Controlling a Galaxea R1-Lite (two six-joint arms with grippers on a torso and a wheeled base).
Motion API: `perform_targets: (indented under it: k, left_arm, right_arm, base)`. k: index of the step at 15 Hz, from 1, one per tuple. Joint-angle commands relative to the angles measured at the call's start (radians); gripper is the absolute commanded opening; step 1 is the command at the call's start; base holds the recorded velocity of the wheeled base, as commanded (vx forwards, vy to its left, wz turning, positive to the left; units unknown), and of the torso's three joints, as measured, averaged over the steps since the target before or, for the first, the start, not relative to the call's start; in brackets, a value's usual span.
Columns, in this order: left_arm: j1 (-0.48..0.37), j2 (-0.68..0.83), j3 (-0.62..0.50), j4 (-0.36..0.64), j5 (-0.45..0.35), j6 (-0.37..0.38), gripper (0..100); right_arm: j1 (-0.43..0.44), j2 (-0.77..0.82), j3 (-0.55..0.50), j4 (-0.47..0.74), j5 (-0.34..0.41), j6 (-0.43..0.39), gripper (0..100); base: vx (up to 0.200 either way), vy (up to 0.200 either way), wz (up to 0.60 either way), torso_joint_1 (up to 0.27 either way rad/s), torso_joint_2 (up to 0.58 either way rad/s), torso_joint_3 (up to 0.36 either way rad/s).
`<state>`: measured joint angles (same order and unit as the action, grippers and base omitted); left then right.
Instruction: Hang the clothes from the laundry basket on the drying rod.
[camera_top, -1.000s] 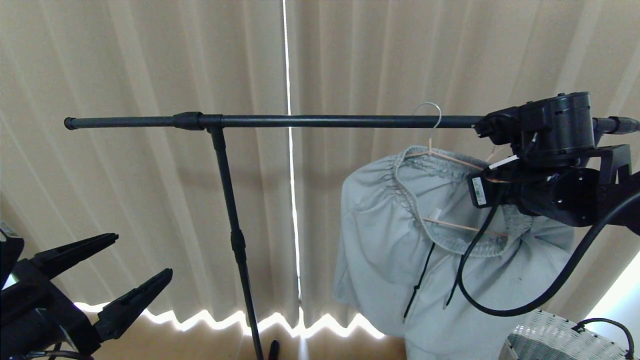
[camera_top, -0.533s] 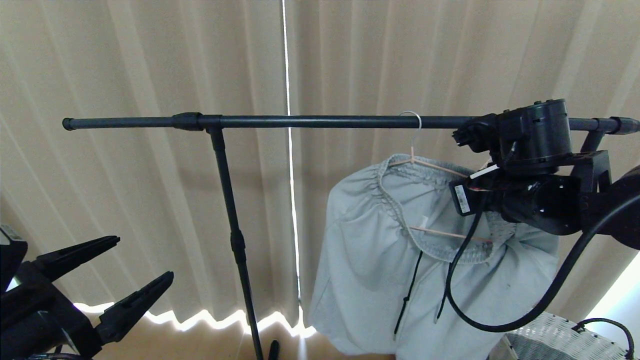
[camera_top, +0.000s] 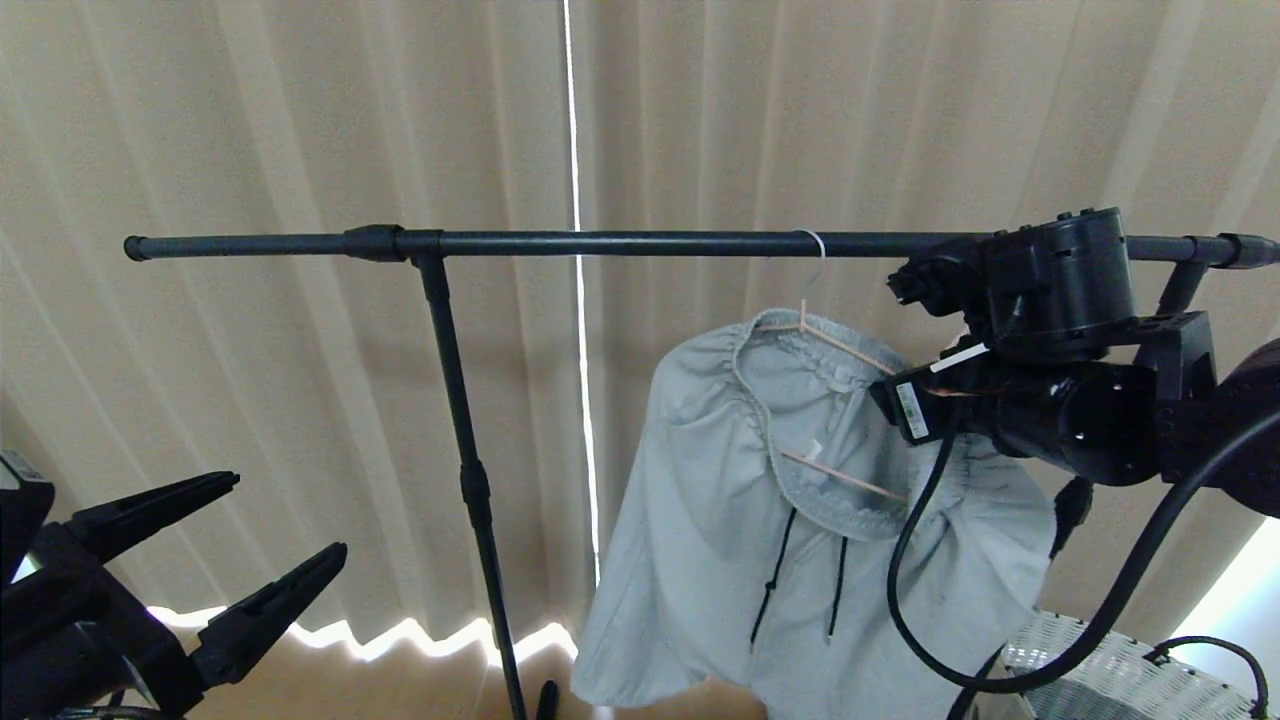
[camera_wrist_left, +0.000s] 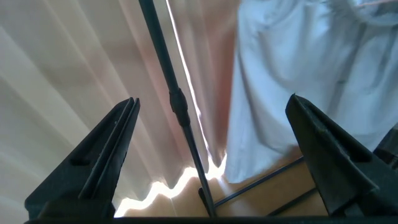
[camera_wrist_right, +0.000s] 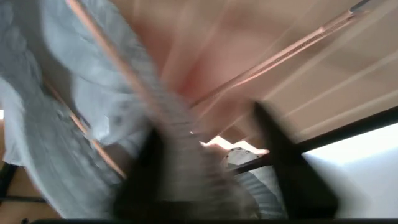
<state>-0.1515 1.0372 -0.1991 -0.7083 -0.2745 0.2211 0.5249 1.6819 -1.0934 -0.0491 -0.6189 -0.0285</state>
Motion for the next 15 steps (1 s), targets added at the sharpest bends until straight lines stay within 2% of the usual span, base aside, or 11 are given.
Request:
perform_targets:
  k: [1, 4, 6, 7, 12, 15]
  left_arm:
    - [0.001, 0.000, 0.000, 0.000, 0.000, 0.000, 100]
    - [0.006, 0.000, -0.002, 0.000, 0.000, 0.000, 100]
    - [0.006, 0.000, -0.002, 0.000, 0.000, 0.000, 100]
    - [0.006, 0.000, -0.002, 0.000, 0.000, 0.000, 100]
    - [0.007, -0.002, -0.002, 0.000, 0.000, -0.002, 100]
    - [0.007, 0.000, -0.002, 0.000, 0.000, -0.002, 100]
  right_arm:
    - [0.017, -0.013, 0.015, -0.001, 0.044, 0.002, 100]
    - [0.018, -0.024, 0.020, -0.041, 0.157, 0.004, 100]
    - [0.018, -0.024, 0.026, -0.064, 0.174, 0.002, 100]
    - [0.020, -0.022, 0.046, -0.107, 0.209, 0.001, 100]
    - [0.021, -0.007, 0.064, -0.199, 0.289, 0.001, 100]
    - [0.021, -0.008, 0.109, -0.311, 0.363, -0.002, 100]
  base:
    - [0.000, 0.000, 0.00, 0.000, 0.00, 0.000]
    - [0.000, 0.000, 0.00, 0.000, 0.00, 0.000]
    - [0.000, 0.000, 0.00, 0.000, 0.00, 0.000]
    - [0.000, 0.000, 0.00, 0.000, 0.00, 0.000]
    - [0.000, 0.000, 0.00, 0.000, 0.00, 0.000]
    - [0.000, 0.000, 0.00, 0.000, 0.00, 0.000]
